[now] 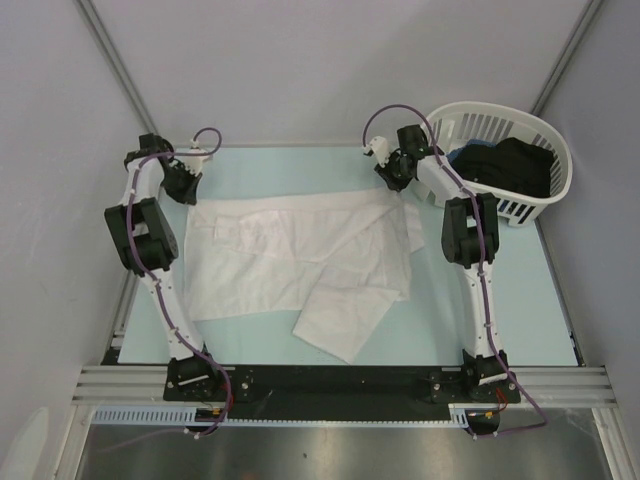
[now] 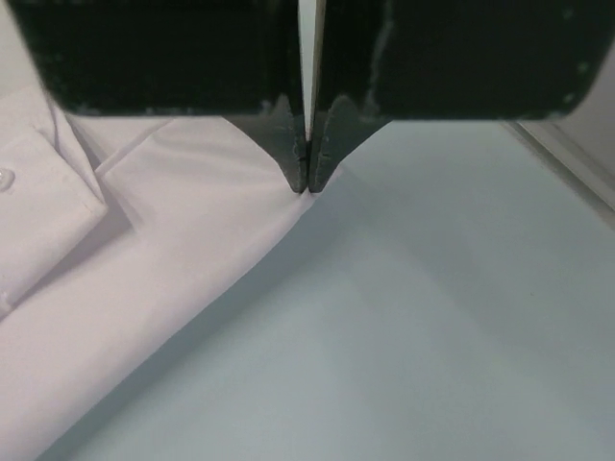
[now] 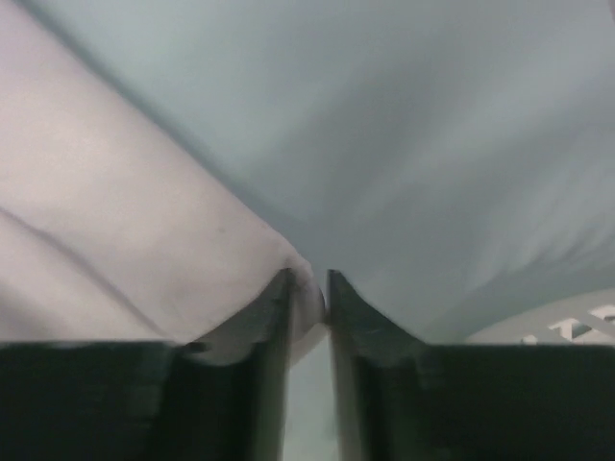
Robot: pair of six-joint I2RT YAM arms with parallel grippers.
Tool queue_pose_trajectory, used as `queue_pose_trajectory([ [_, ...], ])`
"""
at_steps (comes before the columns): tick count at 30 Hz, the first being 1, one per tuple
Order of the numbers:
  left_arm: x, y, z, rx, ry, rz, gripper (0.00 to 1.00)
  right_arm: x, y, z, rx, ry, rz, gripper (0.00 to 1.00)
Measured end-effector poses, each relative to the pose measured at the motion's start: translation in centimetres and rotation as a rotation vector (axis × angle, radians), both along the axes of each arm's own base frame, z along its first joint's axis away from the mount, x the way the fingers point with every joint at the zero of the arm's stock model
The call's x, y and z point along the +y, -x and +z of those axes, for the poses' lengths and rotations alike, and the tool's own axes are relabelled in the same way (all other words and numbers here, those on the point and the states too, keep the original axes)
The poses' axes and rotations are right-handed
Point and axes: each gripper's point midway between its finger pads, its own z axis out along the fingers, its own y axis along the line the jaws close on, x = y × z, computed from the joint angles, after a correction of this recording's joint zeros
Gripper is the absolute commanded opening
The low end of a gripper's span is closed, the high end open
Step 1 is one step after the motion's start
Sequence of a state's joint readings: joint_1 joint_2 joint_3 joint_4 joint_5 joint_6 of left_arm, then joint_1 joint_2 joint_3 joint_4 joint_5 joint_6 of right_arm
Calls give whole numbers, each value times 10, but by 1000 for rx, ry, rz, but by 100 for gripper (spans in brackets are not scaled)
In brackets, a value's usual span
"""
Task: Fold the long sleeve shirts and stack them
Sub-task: Fold the shirt
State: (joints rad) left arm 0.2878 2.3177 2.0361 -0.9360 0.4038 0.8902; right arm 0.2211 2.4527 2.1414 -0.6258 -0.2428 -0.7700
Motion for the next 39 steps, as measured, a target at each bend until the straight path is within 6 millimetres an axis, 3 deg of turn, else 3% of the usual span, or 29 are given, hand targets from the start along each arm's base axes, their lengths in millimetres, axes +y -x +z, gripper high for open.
queue_pose_trajectory([
  [1, 1, -5, 0, -12, 0, 10, 25, 1, -4, 1, -13, 2, -9, 61],
  [4, 3, -15, 0, -35, 10, 49, 42, 5, -7, 7, -26, -12, -25, 78],
  [7, -3, -16, 7, -72, 47, 63, 52, 14, -2, 18, -16, -52, -15, 85],
  [9, -15, 2, 14, -70, 90, 58, 59, 21, 14, 32, 8, -94, 4, 87],
  [13, -47, 57, 47, -76, 168, 9, 63, 31, 78, 77, 72, -193, 91, 83],
  [16, -70, 104, 79, -125, 178, -75, 63, 32, 152, 115, 109, -251, 201, 79],
  [18, -87, 143, 92, -147, 168, -142, 63, 32, 202, 128, 133, -273, 275, 77],
  [20, -107, 179, 92, -140, 162, -204, 63, 35, 242, 124, 167, -286, 338, 76],
  [22, -136, 210, 84, -115, 171, -294, 64, 36, 284, 103, 251, -292, 381, 76],
  [26, -227, 270, 56, 14, 247, -523, 66, 27, 348, 43, 451, -277, 397, 76],
  [29, -279, 295, 46, 78, 301, -577, 66, 19, 365, 29, 499, -273, 381, 76],
  [31, -299, 300, 45, 103, 327, -575, 65, 16, 367, 31, 480, -281, 367, 76],
  [39, -348, 255, 21, 256, 446, -242, 61, -1, 348, 76, 332, -378, 215, 77],
])
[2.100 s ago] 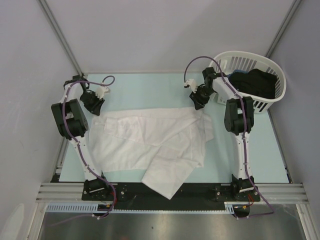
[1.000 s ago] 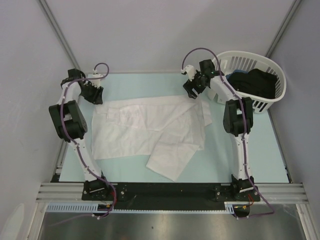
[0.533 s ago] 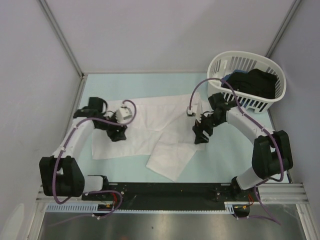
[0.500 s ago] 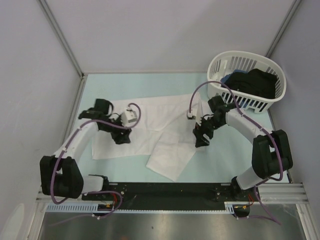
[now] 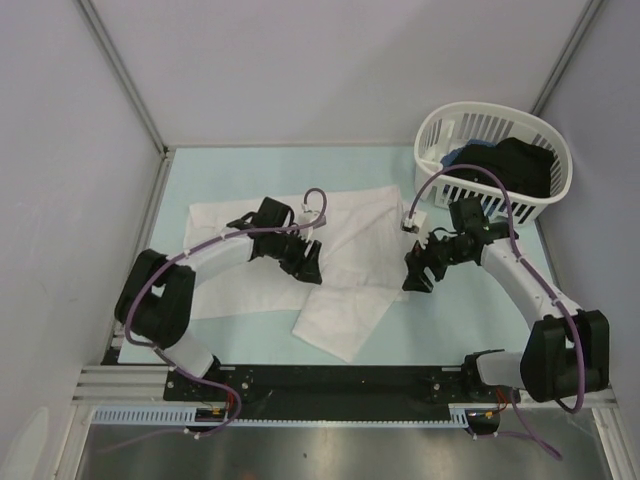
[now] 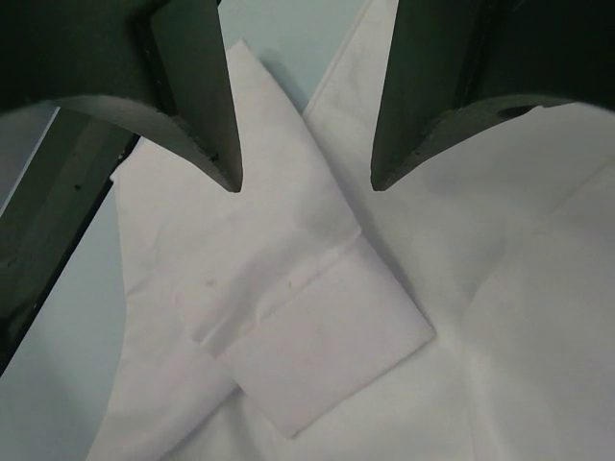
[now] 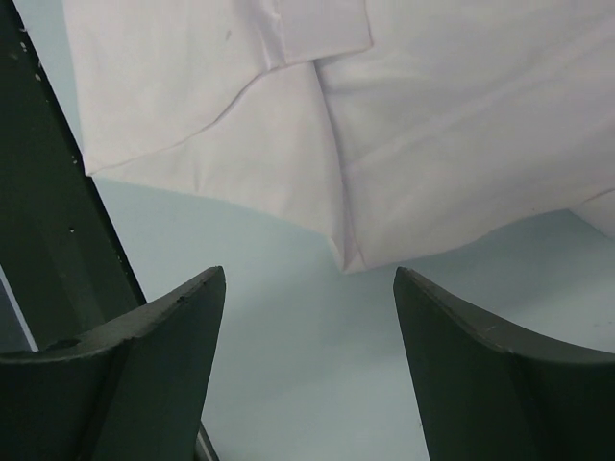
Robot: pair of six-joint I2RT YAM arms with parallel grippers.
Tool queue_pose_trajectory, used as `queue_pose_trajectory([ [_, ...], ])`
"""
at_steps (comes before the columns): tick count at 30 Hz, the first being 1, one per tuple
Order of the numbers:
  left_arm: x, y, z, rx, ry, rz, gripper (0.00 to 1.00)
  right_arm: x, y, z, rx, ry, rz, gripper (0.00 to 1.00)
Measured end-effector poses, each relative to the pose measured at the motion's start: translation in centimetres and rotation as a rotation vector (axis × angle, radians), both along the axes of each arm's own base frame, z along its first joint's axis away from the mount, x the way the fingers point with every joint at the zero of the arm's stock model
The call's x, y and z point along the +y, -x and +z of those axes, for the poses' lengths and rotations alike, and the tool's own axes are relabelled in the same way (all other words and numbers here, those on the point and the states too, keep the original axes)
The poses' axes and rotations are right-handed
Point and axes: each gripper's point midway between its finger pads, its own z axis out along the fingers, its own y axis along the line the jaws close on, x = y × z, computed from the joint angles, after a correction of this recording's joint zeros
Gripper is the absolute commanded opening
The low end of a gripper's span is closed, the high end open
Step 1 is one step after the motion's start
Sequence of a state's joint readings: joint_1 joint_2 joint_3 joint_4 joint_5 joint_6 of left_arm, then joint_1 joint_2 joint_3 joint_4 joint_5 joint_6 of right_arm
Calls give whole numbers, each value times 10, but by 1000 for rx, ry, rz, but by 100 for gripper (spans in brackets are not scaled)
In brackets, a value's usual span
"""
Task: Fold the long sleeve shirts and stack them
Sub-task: Fold the shirt
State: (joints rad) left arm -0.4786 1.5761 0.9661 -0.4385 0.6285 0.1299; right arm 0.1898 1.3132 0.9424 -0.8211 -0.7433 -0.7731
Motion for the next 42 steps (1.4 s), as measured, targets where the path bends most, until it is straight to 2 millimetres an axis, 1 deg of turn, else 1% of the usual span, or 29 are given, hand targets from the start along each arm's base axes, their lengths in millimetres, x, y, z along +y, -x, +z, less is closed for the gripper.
queue_pose_trajectory([
  [4, -20, -10, -12, 72, 21, 55, 59, 1, 2, 14, -11, -34, -53, 77],
  [8, -31, -13, -25, 128, 17, 87, 58, 2, 4, 19, 7, -64, -105, 77],
  [14, -34, -24, -40, 153, -18, 131, 58, -1, 4, 16, 50, -80, -162, 78],
  [16, -33, -27, -44, 155, -32, 145, 59, -1, 3, 17, 57, -83, -173, 79],
  [18, -33, -27, -47, 156, -42, 155, 60, -1, 2, 17, 56, -85, -178, 81],
  [20, -34, -28, -47, 157, -42, 160, 58, -1, 2, 17, 58, -87, -182, 82],
  [21, -34, -28, -46, 157, -41, 160, 53, -1, 2, 17, 58, -89, -184, 84],
  [23, -36, -28, -46, 155, -34, 160, 45, 0, 2, 18, 62, -95, -184, 85],
  [24, -38, -29, -45, 155, -25, 156, 35, 1, 2, 17, 62, -97, -184, 86],
  [26, -43, -30, -41, 150, 3, 146, 24, 1, 4, 14, 68, -98, -182, 88],
  [27, -46, -30, -38, 147, 23, 134, 14, 1, 5, 13, 73, -99, -181, 90],
  [28, -48, -30, -36, 143, 37, 125, 10, 1, 6, 12, 76, -98, -180, 91],
  [29, -51, -29, -32, 138, 57, 109, 1, 1, 7, 10, 74, -99, -175, 92],
  [30, -53, -28, -28, 135, 73, 98, 0, 1, 8, 10, 74, -100, -172, 93],
  [32, -56, -25, -13, 115, 113, 63, 0, 1, 9, 8, 61, -107, -157, 94],
  [34, -60, -22, 6, 81, 159, 21, 0, 2, 11, 6, 53, -112, -144, 95],
  [37, -63, -17, 33, 25, 218, -29, 0, 3, 14, 1, 45, -122, -129, 95],
  [38, -64, -16, 40, 12, 232, -41, 17, 4, 13, 0, 41, -125, -126, 95],
  [40, -64, -16, 45, -6, 240, -55, 39, 4, 12, 0, 32, -129, -124, 95],
  [41, -64, -17, 43, -5, 234, -54, 47, 5, 11, 0, 27, -131, -123, 96],
  [42, -63, -17, 39, 4, 222, -51, 48, 5, 10, 0, 25, -132, -123, 96],
])
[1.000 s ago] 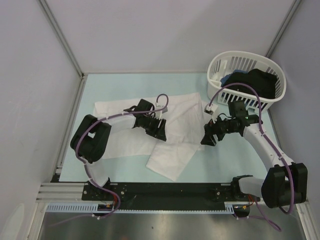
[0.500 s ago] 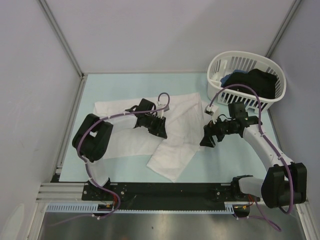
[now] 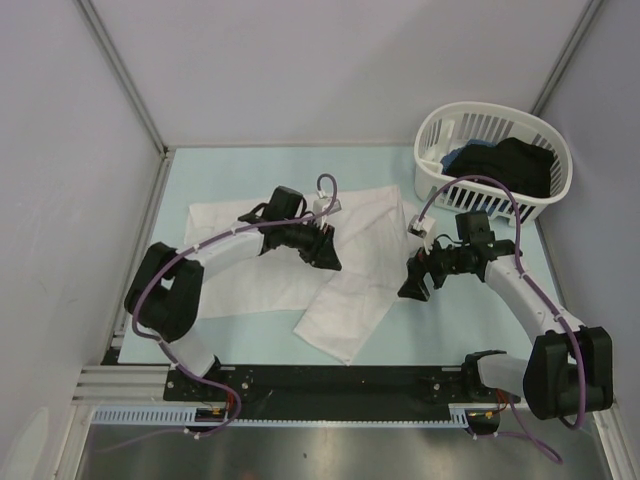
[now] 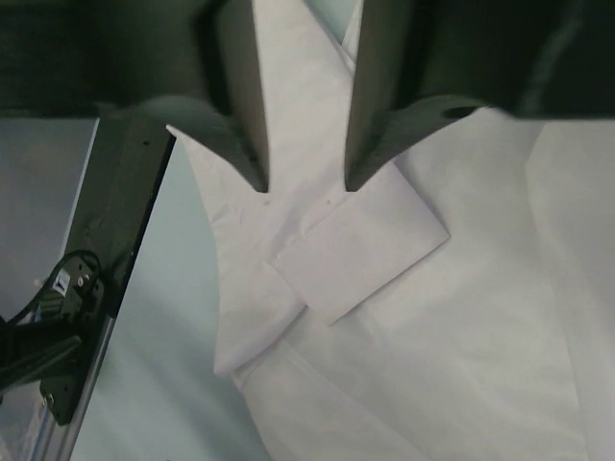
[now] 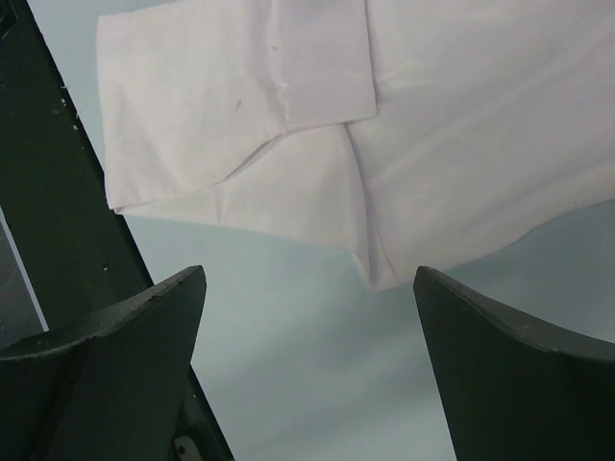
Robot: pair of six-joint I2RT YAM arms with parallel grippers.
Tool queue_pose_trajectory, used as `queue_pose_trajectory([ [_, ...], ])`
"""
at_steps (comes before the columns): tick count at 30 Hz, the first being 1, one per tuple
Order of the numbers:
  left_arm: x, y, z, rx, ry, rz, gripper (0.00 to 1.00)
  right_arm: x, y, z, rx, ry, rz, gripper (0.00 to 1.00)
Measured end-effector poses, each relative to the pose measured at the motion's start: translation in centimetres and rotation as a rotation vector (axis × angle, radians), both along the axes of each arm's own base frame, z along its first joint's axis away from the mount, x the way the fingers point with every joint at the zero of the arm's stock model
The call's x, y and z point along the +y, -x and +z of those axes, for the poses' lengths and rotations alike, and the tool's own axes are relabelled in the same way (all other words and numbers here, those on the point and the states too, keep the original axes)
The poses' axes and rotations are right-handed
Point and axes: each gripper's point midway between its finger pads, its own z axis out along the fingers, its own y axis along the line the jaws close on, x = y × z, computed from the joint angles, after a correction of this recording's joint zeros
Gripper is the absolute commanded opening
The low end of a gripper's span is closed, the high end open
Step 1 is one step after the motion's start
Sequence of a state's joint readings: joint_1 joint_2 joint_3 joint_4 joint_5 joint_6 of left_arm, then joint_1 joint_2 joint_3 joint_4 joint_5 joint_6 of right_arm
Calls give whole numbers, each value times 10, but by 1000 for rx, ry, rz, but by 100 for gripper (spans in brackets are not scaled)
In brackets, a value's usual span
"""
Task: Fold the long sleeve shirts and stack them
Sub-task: Fold the shirt
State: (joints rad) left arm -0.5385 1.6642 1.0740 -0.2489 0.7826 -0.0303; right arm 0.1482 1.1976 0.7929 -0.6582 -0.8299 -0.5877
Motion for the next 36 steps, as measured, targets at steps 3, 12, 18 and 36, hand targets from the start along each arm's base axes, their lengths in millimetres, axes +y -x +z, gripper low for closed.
queue_pose_trajectory([
  [3, 1, -3, -19, 44, -43, 17, 49, 0, 0, -1, 2, 1, -2, 96],
  [12, -2, -11, -80, 188, -174, 66, 60, -1, 0, -1, 4, 2, -2, 96],
  [18, -12, -21, -82, 194, -183, 81, 54, -2, 0, -1, 7, 3, -8, 96],
  [36, -25, -16, -86, 272, -167, 68, 52, -12, -7, -11, 49, 13, -37, 96],
])
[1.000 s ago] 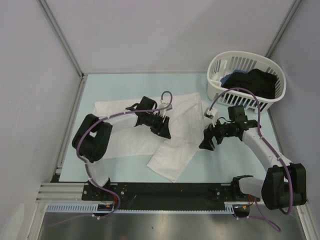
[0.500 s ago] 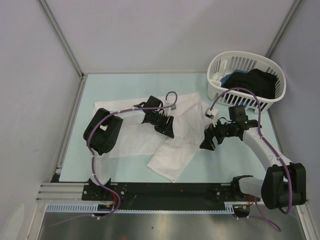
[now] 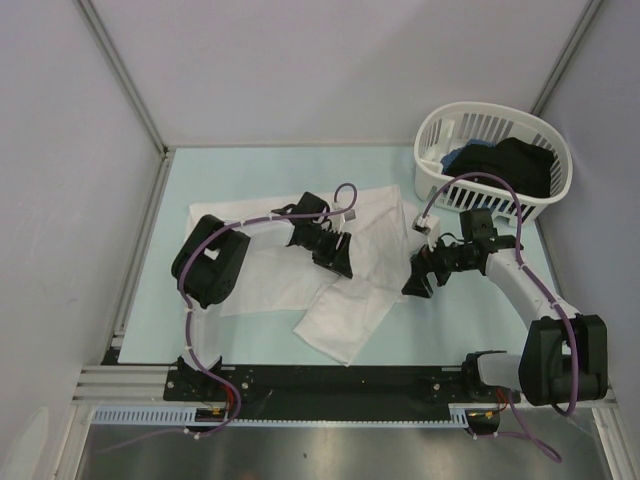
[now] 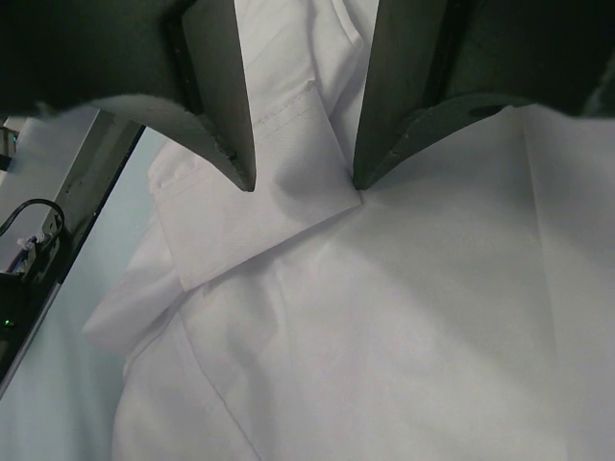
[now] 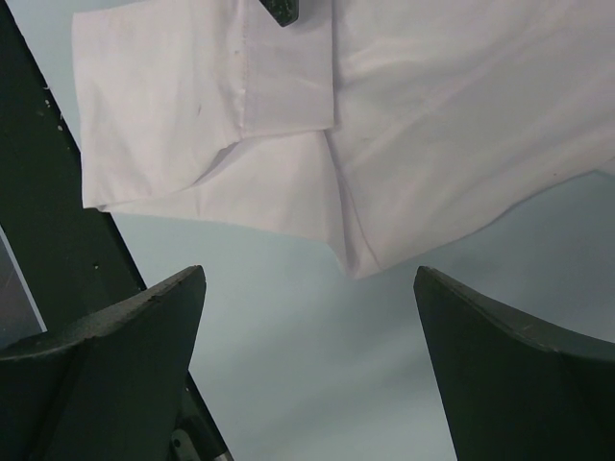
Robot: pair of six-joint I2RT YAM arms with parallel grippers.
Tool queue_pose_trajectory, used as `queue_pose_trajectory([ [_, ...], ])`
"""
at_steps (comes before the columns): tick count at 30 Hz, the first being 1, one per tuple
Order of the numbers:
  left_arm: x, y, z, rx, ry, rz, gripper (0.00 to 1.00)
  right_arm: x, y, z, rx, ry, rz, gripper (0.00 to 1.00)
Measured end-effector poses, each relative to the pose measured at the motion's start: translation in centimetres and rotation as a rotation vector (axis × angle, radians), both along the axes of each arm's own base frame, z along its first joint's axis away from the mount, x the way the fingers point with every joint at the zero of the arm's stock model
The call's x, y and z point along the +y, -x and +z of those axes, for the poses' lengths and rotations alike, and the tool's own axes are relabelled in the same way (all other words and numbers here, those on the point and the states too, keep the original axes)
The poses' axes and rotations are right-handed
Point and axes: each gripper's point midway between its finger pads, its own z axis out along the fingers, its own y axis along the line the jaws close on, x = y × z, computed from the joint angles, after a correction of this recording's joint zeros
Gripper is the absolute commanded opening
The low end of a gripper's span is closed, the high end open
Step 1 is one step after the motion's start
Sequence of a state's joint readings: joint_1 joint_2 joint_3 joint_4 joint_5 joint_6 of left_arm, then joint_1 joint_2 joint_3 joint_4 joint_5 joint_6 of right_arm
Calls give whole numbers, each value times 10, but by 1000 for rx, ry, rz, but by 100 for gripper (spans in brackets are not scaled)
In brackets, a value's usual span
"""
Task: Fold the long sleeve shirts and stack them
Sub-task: Fold the shirt
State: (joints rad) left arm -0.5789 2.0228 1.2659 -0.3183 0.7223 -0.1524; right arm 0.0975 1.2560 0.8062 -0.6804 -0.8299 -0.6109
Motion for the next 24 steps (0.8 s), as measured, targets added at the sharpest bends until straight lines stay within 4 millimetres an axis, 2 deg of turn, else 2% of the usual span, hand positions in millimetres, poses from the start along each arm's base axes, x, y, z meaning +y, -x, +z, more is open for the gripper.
queue_pose_trajectory([
  [24, 3, 5, -2, 11, -57, 18, 49, -4, -7, -2, -1, -5, 7, 96],
])
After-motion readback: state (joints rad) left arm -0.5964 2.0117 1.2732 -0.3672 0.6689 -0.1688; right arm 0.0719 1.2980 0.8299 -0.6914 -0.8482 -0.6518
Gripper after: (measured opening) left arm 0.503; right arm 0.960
